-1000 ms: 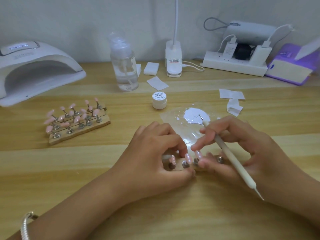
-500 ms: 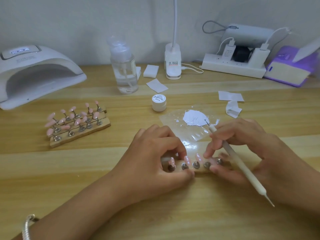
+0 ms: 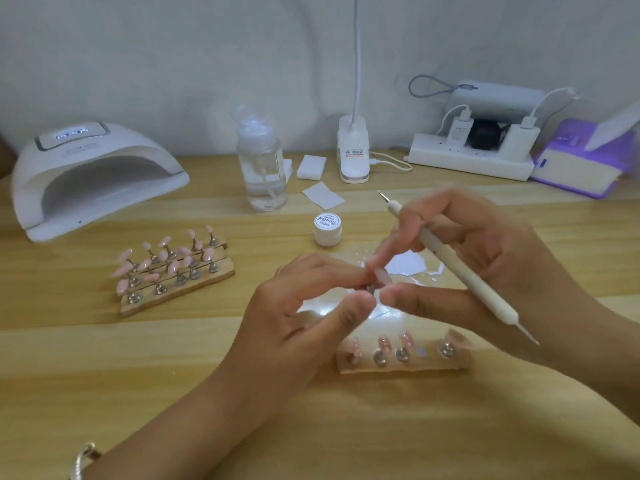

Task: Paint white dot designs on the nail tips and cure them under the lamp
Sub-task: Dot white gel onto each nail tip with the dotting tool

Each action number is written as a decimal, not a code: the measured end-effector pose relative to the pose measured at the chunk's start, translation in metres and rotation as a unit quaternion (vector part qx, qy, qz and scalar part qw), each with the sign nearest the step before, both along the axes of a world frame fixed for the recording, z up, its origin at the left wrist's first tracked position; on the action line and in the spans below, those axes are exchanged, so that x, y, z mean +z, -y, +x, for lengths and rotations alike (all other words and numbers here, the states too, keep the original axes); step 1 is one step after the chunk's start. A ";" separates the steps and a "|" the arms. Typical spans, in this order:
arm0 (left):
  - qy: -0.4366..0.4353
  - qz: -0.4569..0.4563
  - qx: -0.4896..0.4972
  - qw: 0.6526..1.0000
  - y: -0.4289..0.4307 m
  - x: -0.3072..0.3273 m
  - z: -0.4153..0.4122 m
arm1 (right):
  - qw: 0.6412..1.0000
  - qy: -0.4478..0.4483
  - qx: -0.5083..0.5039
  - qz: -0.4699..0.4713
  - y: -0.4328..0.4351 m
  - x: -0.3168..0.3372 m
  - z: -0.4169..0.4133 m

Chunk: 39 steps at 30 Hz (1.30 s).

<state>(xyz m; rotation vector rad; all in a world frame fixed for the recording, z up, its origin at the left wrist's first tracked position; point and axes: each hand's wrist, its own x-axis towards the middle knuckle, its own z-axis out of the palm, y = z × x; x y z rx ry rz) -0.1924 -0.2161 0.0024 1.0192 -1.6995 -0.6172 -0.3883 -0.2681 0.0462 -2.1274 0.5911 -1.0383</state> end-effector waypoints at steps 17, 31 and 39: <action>0.095 0.110 0.093 0.985 0.012 -0.013 0.004 | 0.983 0.013 -0.179 0.032 0.065 -0.047 -0.012; 0.164 0.070 0.098 0.979 0.012 -0.013 0.001 | 0.980 -0.004 -0.188 0.062 0.068 -0.054 -0.012; 0.173 0.070 0.100 0.977 0.012 -0.012 0.001 | 0.982 -0.007 -0.175 0.066 0.069 -0.053 -0.011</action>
